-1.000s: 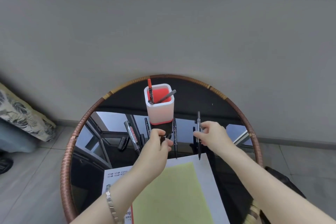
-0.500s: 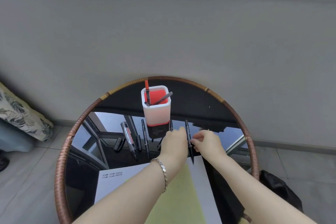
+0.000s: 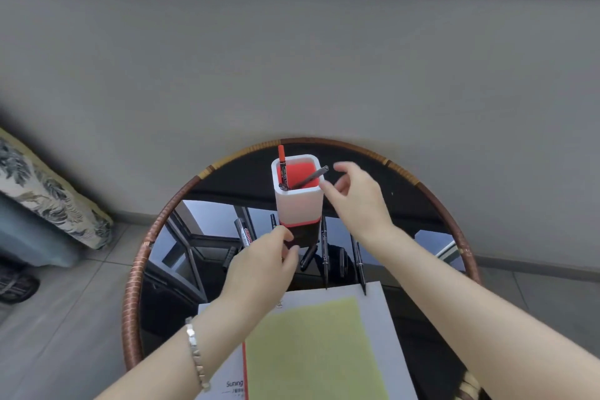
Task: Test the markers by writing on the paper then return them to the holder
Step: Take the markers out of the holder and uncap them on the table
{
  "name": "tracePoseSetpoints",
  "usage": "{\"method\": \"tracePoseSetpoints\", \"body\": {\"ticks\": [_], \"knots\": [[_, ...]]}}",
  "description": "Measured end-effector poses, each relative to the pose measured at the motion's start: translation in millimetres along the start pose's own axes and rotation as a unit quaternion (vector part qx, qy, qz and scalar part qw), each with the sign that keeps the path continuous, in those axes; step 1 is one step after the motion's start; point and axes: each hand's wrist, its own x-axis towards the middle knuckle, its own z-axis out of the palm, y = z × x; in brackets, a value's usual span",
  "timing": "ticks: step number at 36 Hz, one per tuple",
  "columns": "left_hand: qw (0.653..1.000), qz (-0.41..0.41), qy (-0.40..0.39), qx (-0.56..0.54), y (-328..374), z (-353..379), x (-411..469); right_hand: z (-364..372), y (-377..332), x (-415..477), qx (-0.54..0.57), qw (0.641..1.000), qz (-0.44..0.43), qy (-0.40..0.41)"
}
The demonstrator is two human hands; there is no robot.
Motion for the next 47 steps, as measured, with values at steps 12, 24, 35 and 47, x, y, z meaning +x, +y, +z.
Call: {"method": "tracePoseSetpoints", "body": {"ticks": [12,24,35,47], "knots": [[0.991,0.043,0.116,-0.047,-2,-25,-5,7,-12,15,0.035,0.999,0.019,0.037],[0.980,0.143,0.111,-0.085,25,-25,4,-64,-27,-48,0.342,0.933,0.009,0.109],[0.983,0.135,-0.026,-0.121,44,-5,-10,-45,-18,-77,0.397,0.904,0.140,-0.073],[0.983,0.152,-0.038,-0.094,41,7,-18,-35,0,-89,0.373,0.911,0.165,-0.059]]}}
